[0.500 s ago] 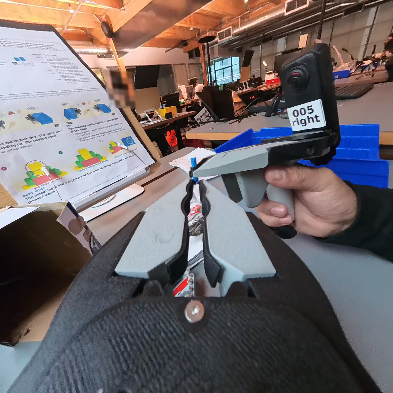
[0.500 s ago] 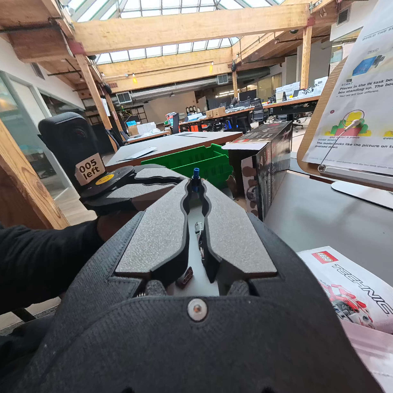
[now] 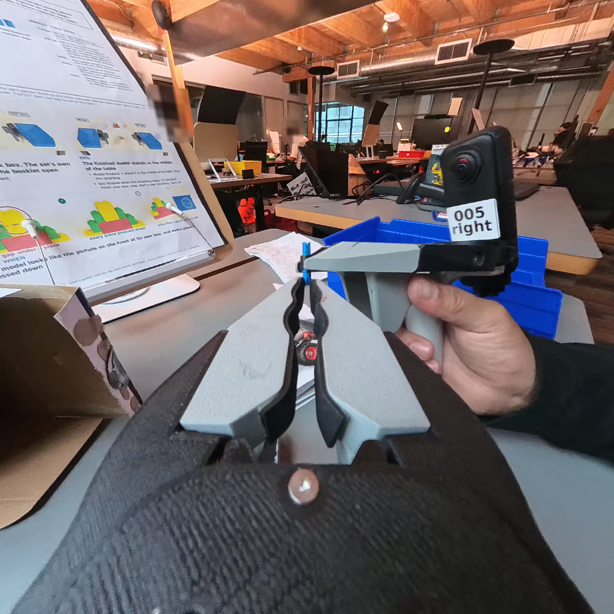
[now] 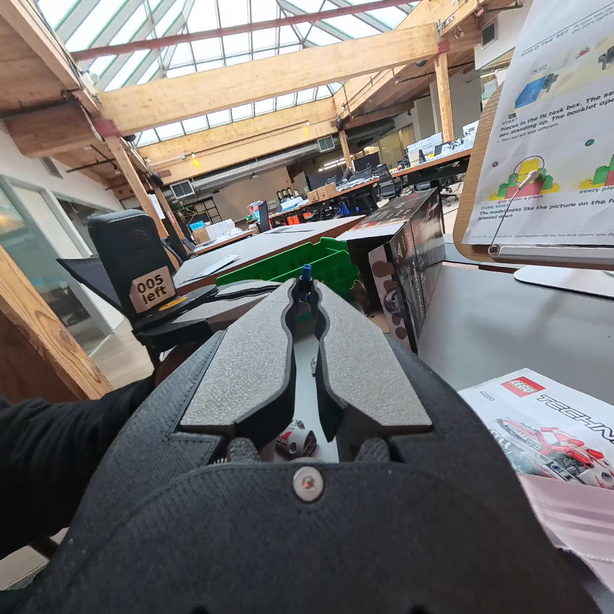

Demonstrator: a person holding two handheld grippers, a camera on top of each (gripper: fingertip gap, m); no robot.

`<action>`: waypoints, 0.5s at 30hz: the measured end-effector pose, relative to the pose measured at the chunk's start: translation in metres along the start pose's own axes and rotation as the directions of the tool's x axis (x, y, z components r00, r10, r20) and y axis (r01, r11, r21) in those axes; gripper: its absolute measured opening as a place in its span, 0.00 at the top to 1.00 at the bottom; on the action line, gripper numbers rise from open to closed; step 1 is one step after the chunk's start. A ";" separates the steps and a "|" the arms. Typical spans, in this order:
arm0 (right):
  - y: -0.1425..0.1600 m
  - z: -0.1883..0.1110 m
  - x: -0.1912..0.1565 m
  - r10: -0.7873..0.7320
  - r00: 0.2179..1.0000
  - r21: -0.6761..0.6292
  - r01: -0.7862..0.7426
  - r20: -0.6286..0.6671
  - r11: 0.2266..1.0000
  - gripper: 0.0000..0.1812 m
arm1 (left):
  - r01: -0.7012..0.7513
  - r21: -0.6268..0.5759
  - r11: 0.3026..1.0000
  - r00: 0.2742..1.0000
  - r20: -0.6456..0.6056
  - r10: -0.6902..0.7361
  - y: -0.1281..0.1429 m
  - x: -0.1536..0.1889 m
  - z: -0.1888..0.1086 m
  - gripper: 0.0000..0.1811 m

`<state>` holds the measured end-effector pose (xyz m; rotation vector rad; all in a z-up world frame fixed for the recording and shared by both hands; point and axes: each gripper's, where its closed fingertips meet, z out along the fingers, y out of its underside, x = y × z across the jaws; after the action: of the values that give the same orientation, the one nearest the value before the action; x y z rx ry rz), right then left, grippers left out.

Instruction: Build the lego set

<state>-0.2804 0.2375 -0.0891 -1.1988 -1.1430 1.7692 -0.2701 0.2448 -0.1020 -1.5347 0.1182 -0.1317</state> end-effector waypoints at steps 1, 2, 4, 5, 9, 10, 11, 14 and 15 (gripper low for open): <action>-0.001 0.000 0.000 0.004 1.000 0.008 -0.004 0.000 1.000 1.00 | 0.003 0.004 1.000 1.000 -0.001 -0.003 -0.001 0.000 0.000 1.00; -0.001 0.000 0.000 0.011 1.000 0.011 -0.011 0.000 1.000 0.99 | 0.002 0.004 1.000 1.000 -0.001 -0.002 -0.001 0.001 0.000 1.00; -0.003 -0.001 -0.001 0.022 1.000 0.019 -0.022 0.006 1.000 0.99 | 0.005 0.010 1.000 1.000 -0.003 -0.005 -0.002 0.001 0.000 1.00; -0.004 -0.001 -0.001 0.030 0.999 0.025 -0.030 0.011 0.999 1.00 | 0.009 0.014 1.000 1.000 -0.006 -0.009 -0.003 0.001 0.000 1.00; -0.008 -0.002 -0.001 0.124 0.990 0.057 -0.129 0.072 0.990 0.99 | 0.016 0.016 1.000 1.000 -0.012 -0.016 -0.004 0.002 0.000 1.00; -0.008 -0.001 0.000 0.163 0.982 0.061 -0.170 0.099 0.984 1.00 | 0.021 0.015 1.000 1.000 -0.013 -0.021 -0.004 0.002 -0.001 0.99; -0.007 -0.001 0.001 0.195 0.974 0.057 -0.203 0.119 0.978 0.99 | 0.022 0.014 1.000 1.000 -0.009 -0.022 -0.003 0.001 -0.001 0.99; -0.007 0.000 0.001 0.240 0.960 0.058 -0.250 0.144 0.966 1.00 | 0.019 0.007 1.000 1.000 -0.007 -0.019 -0.003 0.000 -0.001 0.99; -0.006 0.000 0.002 0.225 0.965 0.055 -0.234 0.132 0.971 1.00 | 0.024 0.005 1.000 1.000 -0.008 -0.024 -0.002 0.000 -0.001 0.99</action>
<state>-0.2806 0.2412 -0.0835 -1.2339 -1.0358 2.0672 -0.2705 0.2443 -0.1000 -1.5311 0.1058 -0.1569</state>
